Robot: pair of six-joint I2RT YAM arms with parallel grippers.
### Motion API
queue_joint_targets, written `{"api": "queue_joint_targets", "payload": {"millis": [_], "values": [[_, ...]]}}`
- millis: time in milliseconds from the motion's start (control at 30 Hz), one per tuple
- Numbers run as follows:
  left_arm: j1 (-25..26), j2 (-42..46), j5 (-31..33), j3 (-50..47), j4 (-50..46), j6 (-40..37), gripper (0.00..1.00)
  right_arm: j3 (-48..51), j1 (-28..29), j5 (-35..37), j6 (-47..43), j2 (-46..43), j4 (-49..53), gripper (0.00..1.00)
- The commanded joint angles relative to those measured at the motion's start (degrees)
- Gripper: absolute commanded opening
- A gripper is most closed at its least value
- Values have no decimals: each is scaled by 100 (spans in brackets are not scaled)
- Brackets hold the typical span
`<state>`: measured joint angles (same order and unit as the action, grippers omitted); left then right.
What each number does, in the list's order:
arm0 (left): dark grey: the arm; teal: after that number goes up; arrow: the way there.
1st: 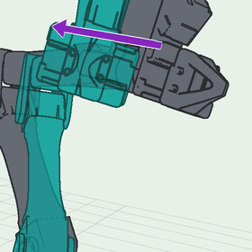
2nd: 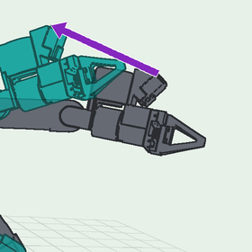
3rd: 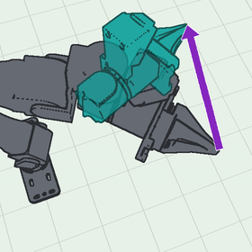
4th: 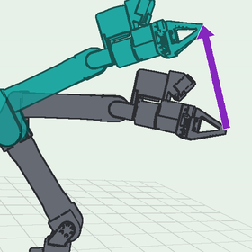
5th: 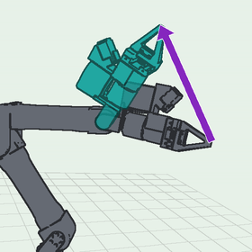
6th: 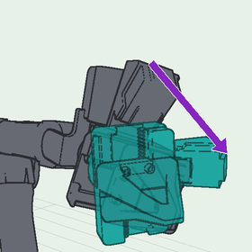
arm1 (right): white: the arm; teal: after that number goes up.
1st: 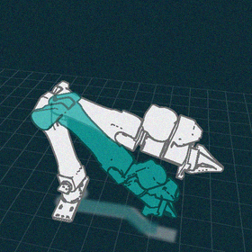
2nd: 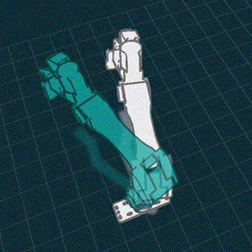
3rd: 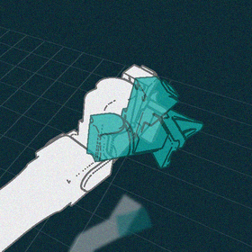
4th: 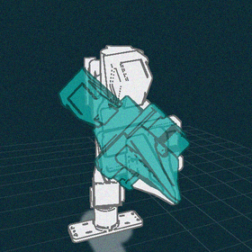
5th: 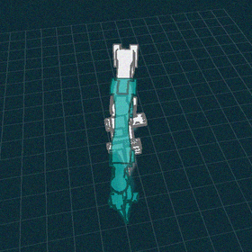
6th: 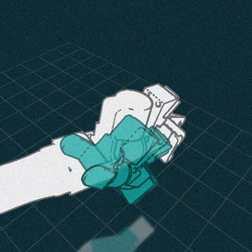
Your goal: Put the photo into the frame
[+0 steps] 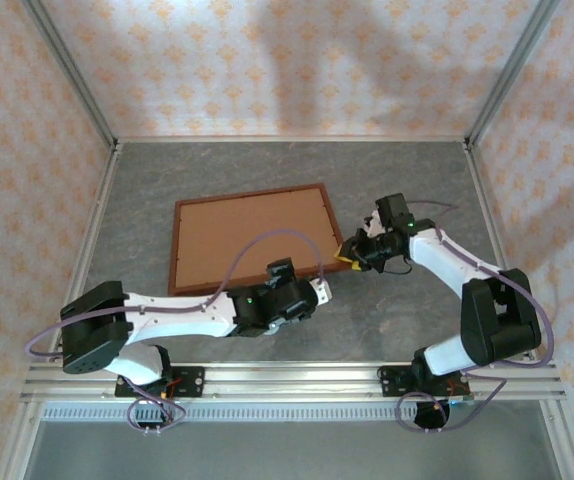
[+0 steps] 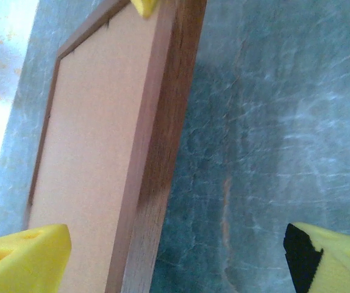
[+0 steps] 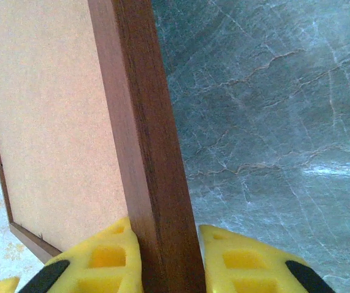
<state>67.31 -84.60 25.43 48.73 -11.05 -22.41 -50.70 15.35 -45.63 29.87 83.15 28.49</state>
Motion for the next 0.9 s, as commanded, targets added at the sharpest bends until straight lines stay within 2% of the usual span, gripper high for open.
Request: {"api": "queue_joint_targets", "payload": {"millis": [0, 100, 367, 600, 867], "values": [[36, -206, 955, 59, 161, -294, 91, -256, -13, 41, 285, -92, 283, 21], [46, -434, 1601, 40, 495, -581, 90, -308, -12, 12, 236, -46, 366, 21], [46, -811, 2284, -65, 1177, -1091, 84, -397, 1, 8, 169, 56, 491, 21], [28, -1048, 2440, -81, 1532, -1265, 53, -406, -2, 26, 137, 47, 542, 21], [19, -1092, 2448, -100, 1597, -1298, 28, -438, -5, 47, 134, 41, 552, 21]]}}
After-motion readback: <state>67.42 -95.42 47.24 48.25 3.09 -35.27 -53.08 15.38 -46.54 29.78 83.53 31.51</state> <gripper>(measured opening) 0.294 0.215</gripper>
